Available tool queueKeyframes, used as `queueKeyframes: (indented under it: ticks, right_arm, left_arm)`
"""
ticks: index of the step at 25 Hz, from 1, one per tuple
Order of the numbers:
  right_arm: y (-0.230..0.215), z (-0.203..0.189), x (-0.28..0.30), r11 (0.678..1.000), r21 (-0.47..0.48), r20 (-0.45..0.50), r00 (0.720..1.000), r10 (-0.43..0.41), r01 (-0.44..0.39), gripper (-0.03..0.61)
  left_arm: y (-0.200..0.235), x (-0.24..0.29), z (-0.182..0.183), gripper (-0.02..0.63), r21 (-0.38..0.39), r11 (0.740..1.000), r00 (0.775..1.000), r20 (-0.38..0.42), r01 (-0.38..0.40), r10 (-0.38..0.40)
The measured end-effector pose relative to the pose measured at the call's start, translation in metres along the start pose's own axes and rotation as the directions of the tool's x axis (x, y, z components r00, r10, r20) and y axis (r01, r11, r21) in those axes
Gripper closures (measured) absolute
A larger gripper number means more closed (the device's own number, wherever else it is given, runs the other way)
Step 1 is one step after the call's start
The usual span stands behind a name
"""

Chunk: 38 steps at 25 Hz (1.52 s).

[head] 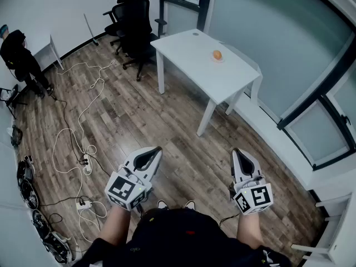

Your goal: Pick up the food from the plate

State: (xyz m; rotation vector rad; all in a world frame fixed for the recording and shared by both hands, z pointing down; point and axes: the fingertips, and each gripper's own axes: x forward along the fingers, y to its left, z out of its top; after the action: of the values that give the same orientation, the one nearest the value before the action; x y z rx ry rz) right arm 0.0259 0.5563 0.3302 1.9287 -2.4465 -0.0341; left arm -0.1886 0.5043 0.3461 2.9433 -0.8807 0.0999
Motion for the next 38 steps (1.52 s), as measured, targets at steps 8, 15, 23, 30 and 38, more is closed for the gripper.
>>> queueKeyframes:
  ticks: [8,15,23,30,38]
  right_arm:
    - [0.015,-0.006,0.022,1.000,-0.016,-0.017,1.000,0.020,-0.020,0.554]
    - [0.031,0.002,0.035,0.999,0.020,0.038,0.999,0.038,-0.039,0.552]
    - [0.076,-0.005,0.061,0.996,-0.003,0.001,0.996,0.085,-0.085,0.554]
    - [0.121,-0.011,0.093,0.984,-0.040,-0.033,0.985,0.172,-0.173,0.552]
    - [0.151,-0.010,0.152,0.960,-0.052,-0.038,0.961,0.274,-0.276,0.552]
  left_arm:
    - [0.019,-0.007,-0.006,0.591,-0.012,1.000,1.000,0.008,-0.005,0.006]
    - [0.035,-0.025,-0.010,0.591,-0.021,0.999,0.999,0.024,-0.028,0.028]
    - [0.068,-0.062,-0.030,0.591,-0.041,0.996,0.997,0.018,-0.079,0.080]
    - [0.103,-0.100,-0.053,0.591,-0.095,0.984,0.988,0.026,-0.150,0.153]
    - [0.144,-0.112,-0.057,0.591,-0.117,0.968,0.974,0.030,-0.221,0.226]
